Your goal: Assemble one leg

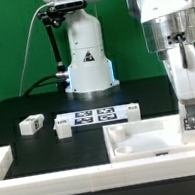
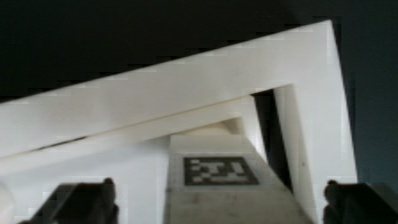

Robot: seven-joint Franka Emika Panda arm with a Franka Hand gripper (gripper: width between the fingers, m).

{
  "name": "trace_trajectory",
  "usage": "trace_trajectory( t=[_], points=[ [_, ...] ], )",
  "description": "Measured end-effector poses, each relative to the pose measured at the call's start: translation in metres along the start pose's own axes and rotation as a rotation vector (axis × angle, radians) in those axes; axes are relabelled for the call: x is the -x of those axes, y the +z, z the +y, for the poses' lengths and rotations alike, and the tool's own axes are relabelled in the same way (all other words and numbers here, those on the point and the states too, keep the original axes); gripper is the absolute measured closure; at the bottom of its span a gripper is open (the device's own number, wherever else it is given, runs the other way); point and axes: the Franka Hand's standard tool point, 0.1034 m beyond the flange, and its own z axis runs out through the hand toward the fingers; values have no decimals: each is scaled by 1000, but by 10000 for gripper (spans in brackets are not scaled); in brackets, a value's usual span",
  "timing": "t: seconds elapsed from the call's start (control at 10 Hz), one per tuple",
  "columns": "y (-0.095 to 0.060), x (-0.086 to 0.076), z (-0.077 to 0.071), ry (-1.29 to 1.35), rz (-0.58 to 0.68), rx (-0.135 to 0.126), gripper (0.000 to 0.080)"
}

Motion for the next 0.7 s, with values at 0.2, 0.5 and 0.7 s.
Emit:
trace_trajectory(
  t=[0.2, 0.5, 0.7],
  points=[
    [-1, 1, -1, -120, -3, 16, 156],
    [0, 3, 0, -429, 2, 26, 151],
    [0, 3, 0, -432, 2, 26, 150]
  ],
)
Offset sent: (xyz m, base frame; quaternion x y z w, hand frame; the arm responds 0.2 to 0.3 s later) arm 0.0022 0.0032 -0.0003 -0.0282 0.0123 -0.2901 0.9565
